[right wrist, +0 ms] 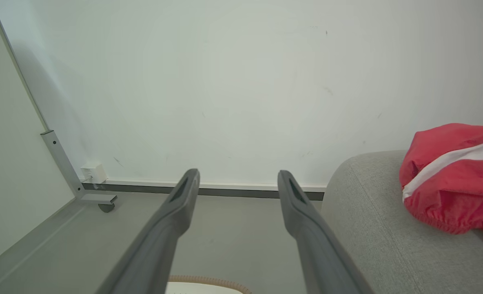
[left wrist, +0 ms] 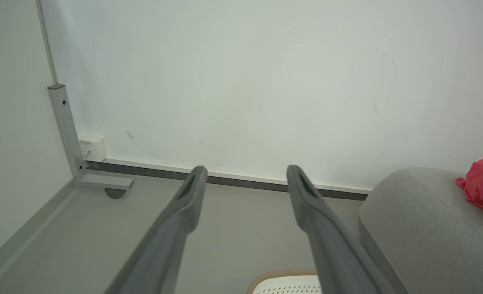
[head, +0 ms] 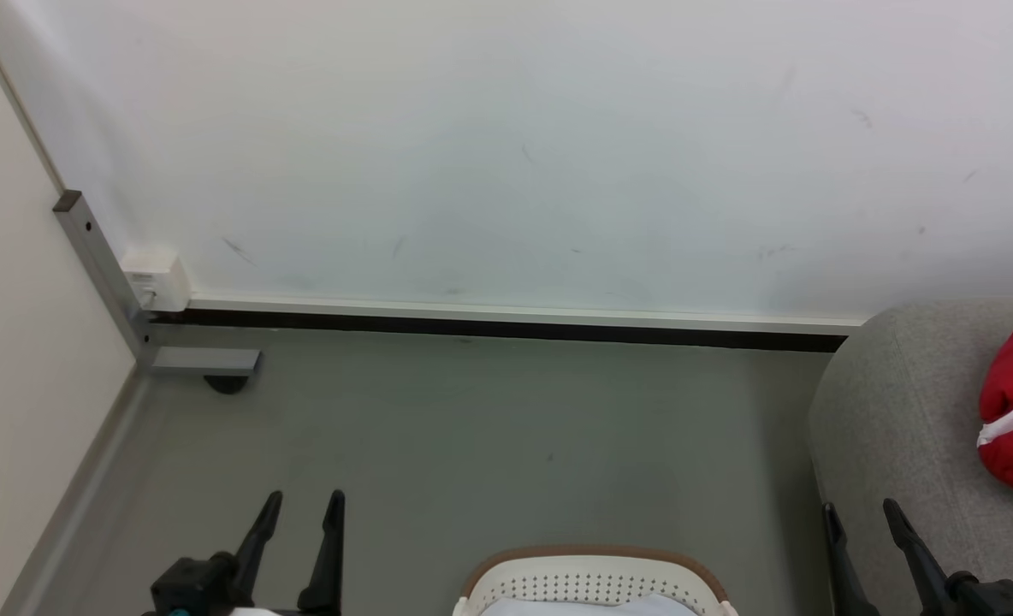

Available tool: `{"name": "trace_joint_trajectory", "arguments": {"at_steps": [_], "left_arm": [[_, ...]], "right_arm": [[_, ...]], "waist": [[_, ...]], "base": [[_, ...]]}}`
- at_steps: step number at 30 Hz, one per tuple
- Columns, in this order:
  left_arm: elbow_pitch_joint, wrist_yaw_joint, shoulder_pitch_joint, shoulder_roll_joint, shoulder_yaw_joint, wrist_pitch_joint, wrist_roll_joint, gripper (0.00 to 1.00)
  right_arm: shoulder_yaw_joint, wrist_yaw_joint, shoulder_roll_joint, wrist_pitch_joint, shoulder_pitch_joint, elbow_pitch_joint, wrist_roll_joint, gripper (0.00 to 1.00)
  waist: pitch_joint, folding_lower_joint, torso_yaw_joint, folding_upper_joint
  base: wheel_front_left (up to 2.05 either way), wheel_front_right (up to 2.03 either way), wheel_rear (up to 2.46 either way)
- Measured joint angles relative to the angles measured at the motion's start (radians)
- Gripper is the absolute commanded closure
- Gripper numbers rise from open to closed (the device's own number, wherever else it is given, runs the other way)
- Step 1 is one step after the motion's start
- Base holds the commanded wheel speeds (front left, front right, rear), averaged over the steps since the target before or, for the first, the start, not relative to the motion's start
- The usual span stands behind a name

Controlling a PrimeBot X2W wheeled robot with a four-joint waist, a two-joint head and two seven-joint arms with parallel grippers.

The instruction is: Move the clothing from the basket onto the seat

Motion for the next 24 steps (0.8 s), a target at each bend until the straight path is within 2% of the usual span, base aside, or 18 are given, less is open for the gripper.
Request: {"name": "trace_joint_trajectory", "arguments": {"at_steps": [8,9,14,24], "left_arm": [[-0.001,0.0,0.0,0.002,-0.007,0.0,-0.006,0.0],[-0.001,-0.001,0.0,0.003,-0.011,0.0,-0.009,1.0],[0.031,-0.001,0.024,-0.003,-0.008,0.011,-0.022,1.0],[0.022,-0.001,0.022,-0.004,0.017,0.061,-0.207,1.0]], "right_arm": [[0.002,0.0,0.002,0.0,0.0,0.005,0.003,0.0],[0.003,0.0,0.002,0.0,0.0,0.006,0.005,1.0],[0.002,0.0,0.009,0.013,0.015,0.034,0.026,1.0],[-0.022,0.0,0.009,0.061,0.013,0.029,0.201,1.0]], "waist": [[0.0,0.0,0.001,0.0],[-0.001,0.0,0.001,0.0],[0.0,0.0,0.001,0.0],[0.006,0.0,-0.001,0.0]], "base": [[0.0,0.0,0.0],[0.0,0.0,0.0],[0.0,0.0,0.0],[0.0,0.0,0.0]]}}
